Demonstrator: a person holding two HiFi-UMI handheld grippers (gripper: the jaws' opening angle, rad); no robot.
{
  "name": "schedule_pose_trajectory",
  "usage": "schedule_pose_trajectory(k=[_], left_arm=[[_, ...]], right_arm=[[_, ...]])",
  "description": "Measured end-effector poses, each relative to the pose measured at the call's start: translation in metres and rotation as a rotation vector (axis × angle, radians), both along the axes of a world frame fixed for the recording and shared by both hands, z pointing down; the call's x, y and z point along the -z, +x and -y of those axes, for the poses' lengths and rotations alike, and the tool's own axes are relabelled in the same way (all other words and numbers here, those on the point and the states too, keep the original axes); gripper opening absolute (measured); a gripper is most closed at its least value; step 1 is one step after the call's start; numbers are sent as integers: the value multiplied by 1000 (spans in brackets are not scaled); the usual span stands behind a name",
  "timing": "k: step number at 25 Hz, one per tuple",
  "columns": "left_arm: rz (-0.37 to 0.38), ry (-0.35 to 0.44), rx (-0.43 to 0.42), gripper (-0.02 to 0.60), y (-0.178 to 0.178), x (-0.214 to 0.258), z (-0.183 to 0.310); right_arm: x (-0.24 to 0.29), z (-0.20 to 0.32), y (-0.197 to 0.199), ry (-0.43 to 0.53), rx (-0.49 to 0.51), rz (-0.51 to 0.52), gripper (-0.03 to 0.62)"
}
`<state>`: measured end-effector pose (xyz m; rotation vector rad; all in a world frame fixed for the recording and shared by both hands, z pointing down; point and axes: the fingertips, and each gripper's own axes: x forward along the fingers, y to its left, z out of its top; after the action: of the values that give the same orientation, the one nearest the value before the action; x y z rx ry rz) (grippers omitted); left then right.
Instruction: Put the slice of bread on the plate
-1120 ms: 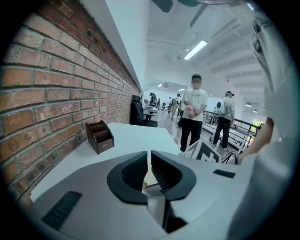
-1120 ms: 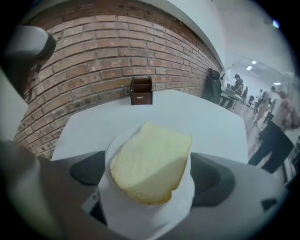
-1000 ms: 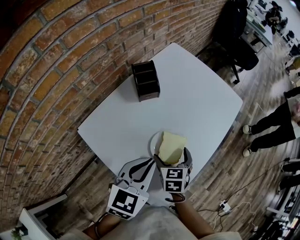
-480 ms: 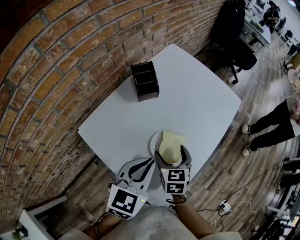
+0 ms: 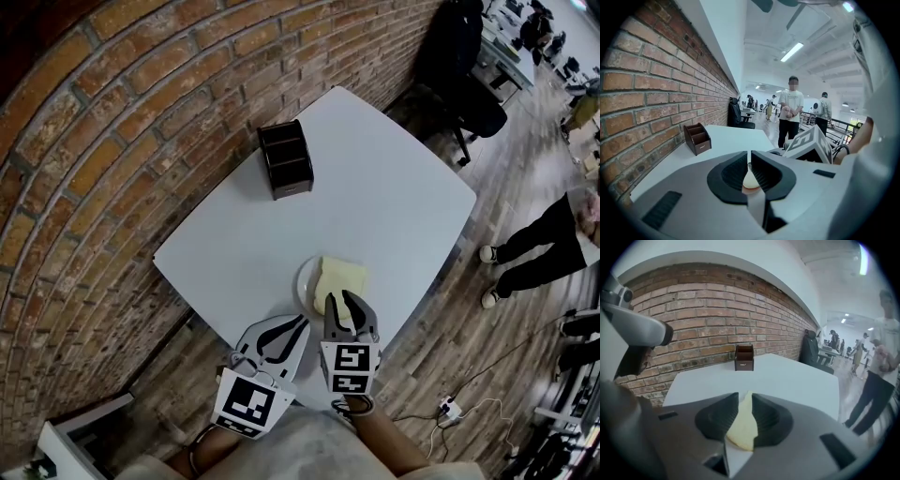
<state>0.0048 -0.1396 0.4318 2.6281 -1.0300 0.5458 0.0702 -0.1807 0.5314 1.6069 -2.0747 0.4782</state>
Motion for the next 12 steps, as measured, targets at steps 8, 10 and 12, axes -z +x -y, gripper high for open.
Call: schedule_pose_trajectory(k=[8,10,12], left_arm=[[2,16,-12,31,2,4,-11],[0,20,-15,31,3,5,-14],[-1,24,-18,31,3,6,-17]], right_arm=[[17,-10,4,43,-17,-13,19],[22,-13,3,54,-14,-11,8],[27,-17,2,60,-8,-6,8]])
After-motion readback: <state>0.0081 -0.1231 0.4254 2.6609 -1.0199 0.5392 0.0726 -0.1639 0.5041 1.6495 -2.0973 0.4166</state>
